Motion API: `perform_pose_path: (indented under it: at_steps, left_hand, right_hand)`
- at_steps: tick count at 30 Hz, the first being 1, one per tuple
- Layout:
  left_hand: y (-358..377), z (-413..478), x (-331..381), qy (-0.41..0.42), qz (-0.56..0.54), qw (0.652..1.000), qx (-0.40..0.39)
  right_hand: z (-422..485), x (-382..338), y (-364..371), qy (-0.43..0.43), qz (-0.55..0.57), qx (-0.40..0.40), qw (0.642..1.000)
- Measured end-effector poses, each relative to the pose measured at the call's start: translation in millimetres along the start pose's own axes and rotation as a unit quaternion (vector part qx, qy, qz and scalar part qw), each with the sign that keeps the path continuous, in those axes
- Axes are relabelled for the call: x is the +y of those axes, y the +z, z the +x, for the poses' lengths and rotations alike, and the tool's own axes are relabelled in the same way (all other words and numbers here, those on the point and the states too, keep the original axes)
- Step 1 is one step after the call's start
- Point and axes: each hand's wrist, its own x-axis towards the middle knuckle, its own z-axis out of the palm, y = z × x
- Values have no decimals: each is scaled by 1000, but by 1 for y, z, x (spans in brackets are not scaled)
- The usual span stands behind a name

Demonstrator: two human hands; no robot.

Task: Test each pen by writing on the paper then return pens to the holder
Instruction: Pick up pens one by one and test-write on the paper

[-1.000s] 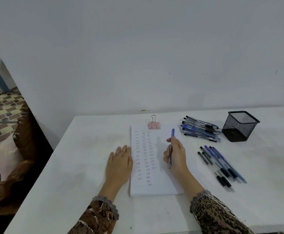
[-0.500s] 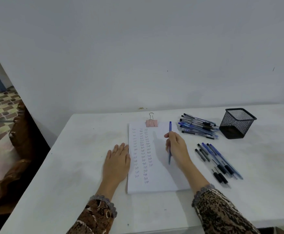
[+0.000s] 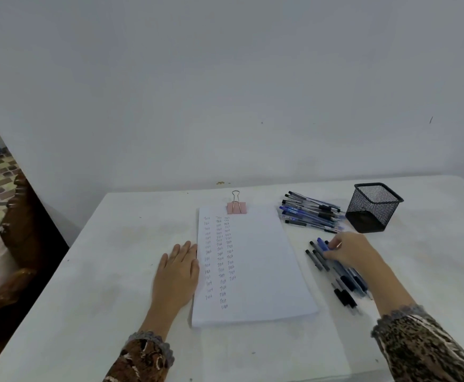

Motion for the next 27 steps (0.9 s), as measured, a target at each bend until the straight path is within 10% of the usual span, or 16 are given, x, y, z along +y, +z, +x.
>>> perform_pose_path:
  at_steps: [27]
  left_hand:
    - [3,1,0,-10,-22,999,23]
  right_hand:
    - [61,-24,9,-270,-76,133,951]
